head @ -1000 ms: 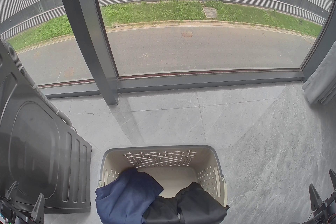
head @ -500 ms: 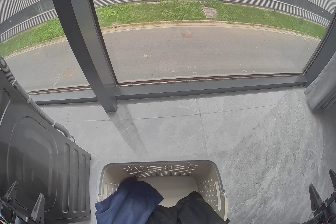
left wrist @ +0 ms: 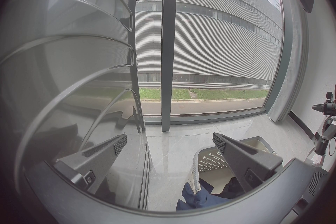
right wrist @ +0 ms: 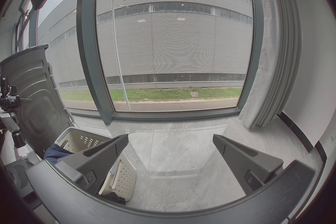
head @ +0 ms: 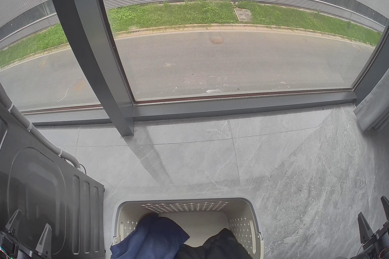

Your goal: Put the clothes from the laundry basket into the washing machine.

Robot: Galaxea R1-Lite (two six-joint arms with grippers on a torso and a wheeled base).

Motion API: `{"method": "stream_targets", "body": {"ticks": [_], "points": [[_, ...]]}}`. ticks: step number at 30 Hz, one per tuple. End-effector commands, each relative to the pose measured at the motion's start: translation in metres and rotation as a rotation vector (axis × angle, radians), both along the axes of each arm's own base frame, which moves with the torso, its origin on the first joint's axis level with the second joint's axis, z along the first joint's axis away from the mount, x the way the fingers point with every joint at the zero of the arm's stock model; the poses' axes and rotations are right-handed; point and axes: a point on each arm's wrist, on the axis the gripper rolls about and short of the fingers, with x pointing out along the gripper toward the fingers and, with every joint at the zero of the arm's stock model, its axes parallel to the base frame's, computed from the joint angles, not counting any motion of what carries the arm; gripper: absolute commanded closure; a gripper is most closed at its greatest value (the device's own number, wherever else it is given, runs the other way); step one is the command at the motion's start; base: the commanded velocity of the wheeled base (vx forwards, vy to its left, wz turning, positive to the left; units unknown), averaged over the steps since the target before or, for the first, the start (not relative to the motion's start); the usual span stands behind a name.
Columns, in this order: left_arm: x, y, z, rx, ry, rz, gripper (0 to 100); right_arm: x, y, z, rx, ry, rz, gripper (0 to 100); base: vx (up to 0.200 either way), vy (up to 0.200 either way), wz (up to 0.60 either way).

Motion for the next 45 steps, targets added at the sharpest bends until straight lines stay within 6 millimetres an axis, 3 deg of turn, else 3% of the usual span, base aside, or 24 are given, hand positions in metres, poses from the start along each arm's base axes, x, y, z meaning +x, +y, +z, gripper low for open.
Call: {"method": "stream_targets", "body": {"ticks": [1,31,45], "points": [[0.0001,0.0000,-0.0048,0.000,0.001,0.001,0,0.0001,0.0000,-0.0052,-0.001,0.001,0.001,0,0.000,0.000,0.00],[0.0001,0.0000,-0.0048,0.000,0.001,0.001,0,0.0001,0.0000,-0.0052,-0.001,0.001,0.001,0,0.000,0.000,0.00],[0.0000,0.0000,-0.0044,0.000,0.000,0.001,0,0.0001,0.0000,-0.0052,-0.001,0.001,0.001,0,-0.200,0.000,0.00]]}}
